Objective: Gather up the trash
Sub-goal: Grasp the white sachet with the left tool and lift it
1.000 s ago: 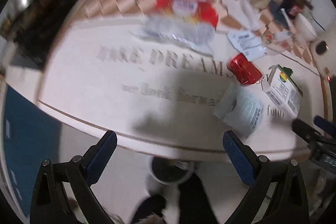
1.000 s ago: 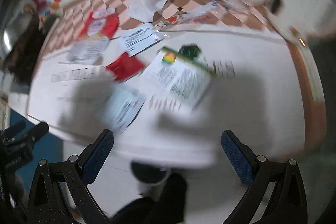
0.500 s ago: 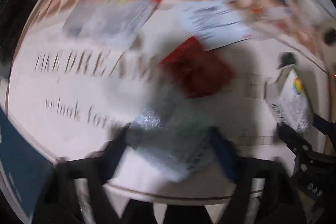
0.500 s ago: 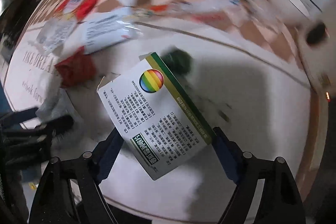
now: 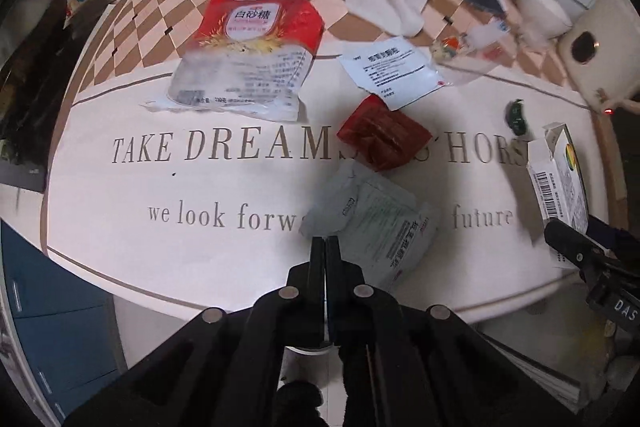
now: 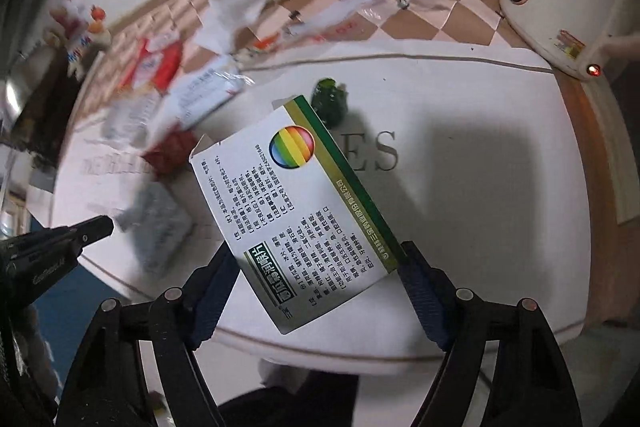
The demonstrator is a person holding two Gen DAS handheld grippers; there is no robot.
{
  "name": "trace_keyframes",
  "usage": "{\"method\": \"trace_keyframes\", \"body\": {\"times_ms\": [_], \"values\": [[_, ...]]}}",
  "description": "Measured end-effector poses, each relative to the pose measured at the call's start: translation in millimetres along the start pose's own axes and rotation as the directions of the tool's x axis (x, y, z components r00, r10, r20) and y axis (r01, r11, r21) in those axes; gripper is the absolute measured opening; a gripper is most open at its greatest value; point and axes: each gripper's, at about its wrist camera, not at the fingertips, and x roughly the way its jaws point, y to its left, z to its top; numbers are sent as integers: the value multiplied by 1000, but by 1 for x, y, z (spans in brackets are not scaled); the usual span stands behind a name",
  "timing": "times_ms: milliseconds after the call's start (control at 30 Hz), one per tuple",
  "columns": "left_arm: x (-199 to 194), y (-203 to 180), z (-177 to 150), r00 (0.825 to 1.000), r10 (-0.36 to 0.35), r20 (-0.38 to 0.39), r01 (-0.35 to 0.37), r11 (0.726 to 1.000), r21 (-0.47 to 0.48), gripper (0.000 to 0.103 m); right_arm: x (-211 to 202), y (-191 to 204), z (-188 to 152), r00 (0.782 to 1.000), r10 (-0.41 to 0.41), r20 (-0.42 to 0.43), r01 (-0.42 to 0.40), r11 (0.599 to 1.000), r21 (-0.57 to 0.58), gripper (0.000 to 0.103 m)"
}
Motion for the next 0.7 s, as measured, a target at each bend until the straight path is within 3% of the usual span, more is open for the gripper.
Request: {"method": "trace_keyframes", "body": {"times_ms": [33, 67, 100, 133, 167, 200, 233, 300, 367, 400, 467, 500, 533, 567, 700], "values": [[1, 3, 1, 999, -43, 1, 43, 999, -21, 2, -5, 6, -4, 1000, 0, 9, 0, 1000, 8, 81], [4, 6, 2, 997, -83, -2, 83, 996, -36, 4, -12, 8, -8, 1000, -2, 22, 2, 1000, 22, 81], [12, -3, 10, 992, -125, -23, 125, 992, -31, 17, -15, 10, -10, 1000, -5, 30, 4, 999, 34, 81], [27, -10, 11, 988, -143, -58, 143, 990, -5, 42, -17, 9, -14, 999, -12, 36, 10, 999, 47, 81], [40, -16, 12, 987, -139, -78, 141, 990, 17, 54, -15, 12, -15, 999, -21, 38, 19, 998, 60, 81], [53, -23, 9, 986, -142, -88, 147, 987, 65, 73, -16, 11, -17, 999, -26, 40, 23, 997, 74, 81], [48, -32, 6, 987, -158, -28, 161, 981, 112, 95, -13, 7, -19, 999, -29, 41, 25, 995, 100, 81], [59, -49, 2, 992, -108, -70, 119, 975, 190, 103, -9, 1, -21, 999, -40, 33, 35, 990, 138, 80], [62, -64, 0, 998, -34, -51, 46, 964, 262, 103, -6, -5, -22, 998, -51, 24, 46, 985, 167, 80], [61, -69, 0, 999, -24, -32, 32, 961, 275, 101, -5, -7, -22, 998, -57, 23, 52, 984, 171, 80], [55, -67, 5, 999, -26, 20, 21, 972, 235, 86, -4, -11, -22, 998, -64, 20, 59, 982, 177, 80], [51, -67, 8, 999, -28, 35, 19, 973, 232, 59, -4, -12, -23, 997, -68, 19, 64, 982, 178, 80], [44, -68, 12, 998, -29, 51, 16, 971, 238, 21, -3, -13, -23, 997, -72, 19, 68, 982, 178, 80], [42, -68, 17, 998, -32, 47, 19, 970, 241, 6, -3, -14, -23, 997, -76, 20, 71, 982, 178, 80], [30, -68, 24, 998, -30, 56, 14, 966, 259, 2, 2, -15, -24, 998, -69, 9, 66, 982, 177, 79]]}}
